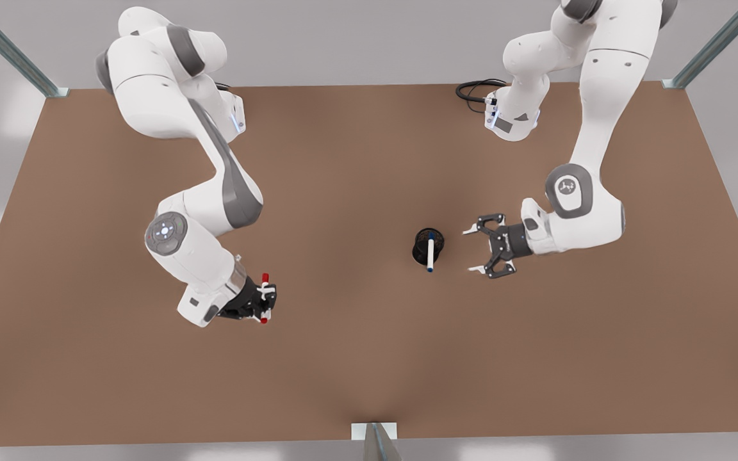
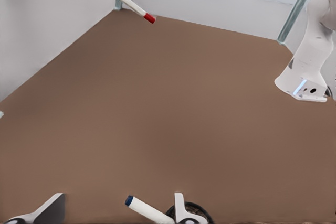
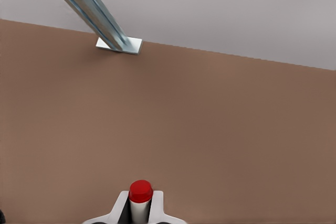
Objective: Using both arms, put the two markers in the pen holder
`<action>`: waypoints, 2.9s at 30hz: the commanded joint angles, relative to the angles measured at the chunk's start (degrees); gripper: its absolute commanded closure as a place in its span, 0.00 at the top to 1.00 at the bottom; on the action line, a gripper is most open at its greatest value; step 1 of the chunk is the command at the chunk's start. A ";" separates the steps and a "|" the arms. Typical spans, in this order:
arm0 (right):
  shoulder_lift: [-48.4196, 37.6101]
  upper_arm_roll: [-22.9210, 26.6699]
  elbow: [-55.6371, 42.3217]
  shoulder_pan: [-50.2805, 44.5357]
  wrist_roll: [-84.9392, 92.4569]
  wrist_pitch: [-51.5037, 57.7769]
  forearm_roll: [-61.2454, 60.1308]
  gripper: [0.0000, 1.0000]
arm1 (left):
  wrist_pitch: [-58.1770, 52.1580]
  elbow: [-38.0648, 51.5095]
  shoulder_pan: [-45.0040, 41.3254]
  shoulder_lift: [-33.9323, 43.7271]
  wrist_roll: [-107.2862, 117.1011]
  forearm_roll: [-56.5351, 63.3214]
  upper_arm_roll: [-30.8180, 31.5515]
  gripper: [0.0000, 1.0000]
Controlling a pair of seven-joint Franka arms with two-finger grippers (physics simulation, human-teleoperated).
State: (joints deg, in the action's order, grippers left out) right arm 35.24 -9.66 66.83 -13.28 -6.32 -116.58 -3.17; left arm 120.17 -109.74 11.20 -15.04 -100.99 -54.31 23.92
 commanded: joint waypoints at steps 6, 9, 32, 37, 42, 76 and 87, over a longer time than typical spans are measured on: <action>-0.52 -0.18 -0.12 -3.68 -15.21 -1.46 1.59 0.27 | -23.22 23.25 -0.74 -0.17 79.54 51.13 -1.51 1.00; -0.52 -0.18 -0.12 -8.51 -21.71 -3.57 5.89 0.27 | -30.41 26.94 -0.30 0.45 101.14 59.76 -1.51 1.00; 6.16 1.57 -4.51 -33.57 -87.63 -34.68 69.61 0.28 | -32.63 27.91 -2.85 5.63 104.95 56.86 -9.68 1.00; 10.99 1.58 -9.52 -35.32 -89.83 -34.77 70.67 0.27 | -32.54 27.56 -10.59 5.90 105.04 56.33 -18.21 1.00; 5.72 0.52 -1.44 -35.42 -92.46 -31.08 70.67 0.27 | -31.66 27.48 -10.24 4.93 105.04 55.45 -18.47 1.00; 5.10 0.43 13.59 -35.77 -95.37 -32.49 72.96 0.33 | -31.40 27.48 -7.51 2.56 105.04 55.37 -18.47 1.00; 1.24 -35.68 14.47 4.74 -68.66 -13.95 60.22 1.00 | -31.22 27.56 -7.60 2.20 104.86 55.37 -18.47 1.00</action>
State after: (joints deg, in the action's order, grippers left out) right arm 36.90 -40.99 81.26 -13.38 -94.93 -141.79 62.64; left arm 88.97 -82.21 3.78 -12.90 3.01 0.98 5.43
